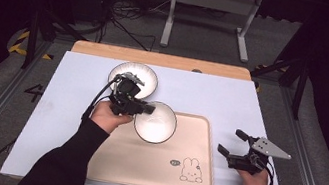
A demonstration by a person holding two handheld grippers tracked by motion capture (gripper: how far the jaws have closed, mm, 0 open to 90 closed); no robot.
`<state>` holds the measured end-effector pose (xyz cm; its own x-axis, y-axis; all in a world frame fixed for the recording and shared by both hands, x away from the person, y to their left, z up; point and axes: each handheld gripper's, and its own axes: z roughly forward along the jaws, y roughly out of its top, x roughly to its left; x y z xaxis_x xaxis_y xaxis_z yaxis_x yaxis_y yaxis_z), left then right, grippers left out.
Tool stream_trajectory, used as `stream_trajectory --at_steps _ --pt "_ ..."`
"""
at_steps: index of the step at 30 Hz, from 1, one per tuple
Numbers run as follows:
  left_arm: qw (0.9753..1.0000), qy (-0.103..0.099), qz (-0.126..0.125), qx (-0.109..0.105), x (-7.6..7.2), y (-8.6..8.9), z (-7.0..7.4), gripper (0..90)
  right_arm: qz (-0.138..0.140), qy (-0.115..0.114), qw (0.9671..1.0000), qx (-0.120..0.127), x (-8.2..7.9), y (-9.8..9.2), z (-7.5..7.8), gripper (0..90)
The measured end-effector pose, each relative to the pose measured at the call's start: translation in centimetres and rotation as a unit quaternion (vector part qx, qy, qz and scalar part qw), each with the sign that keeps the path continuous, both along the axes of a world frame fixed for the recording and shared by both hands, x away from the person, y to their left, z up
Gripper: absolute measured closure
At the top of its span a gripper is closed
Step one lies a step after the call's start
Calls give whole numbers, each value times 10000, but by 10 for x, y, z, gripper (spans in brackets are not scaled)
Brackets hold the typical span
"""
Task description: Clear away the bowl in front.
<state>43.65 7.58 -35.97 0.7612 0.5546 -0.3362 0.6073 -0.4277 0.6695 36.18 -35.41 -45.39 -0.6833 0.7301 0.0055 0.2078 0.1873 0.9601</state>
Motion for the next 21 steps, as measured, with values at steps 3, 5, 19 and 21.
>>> stream_trajectory --at_steps 3,5,19,21 --pt "9998 95 -108 113 1 -6 -5 782 0 -3 10000 2 0 0 0 60" --pt "9995 158 -181 187 1 -8 -8 782 6 -10 10000 4 0 0 0 60" --pt "9963 456 -416 604 5 -15 -23 782 7 -14 10000 15 0 0 0 60" --pt "9960 473 -426 628 5 -16 -24 782 7 -12 10000 19 0 0 0 60"
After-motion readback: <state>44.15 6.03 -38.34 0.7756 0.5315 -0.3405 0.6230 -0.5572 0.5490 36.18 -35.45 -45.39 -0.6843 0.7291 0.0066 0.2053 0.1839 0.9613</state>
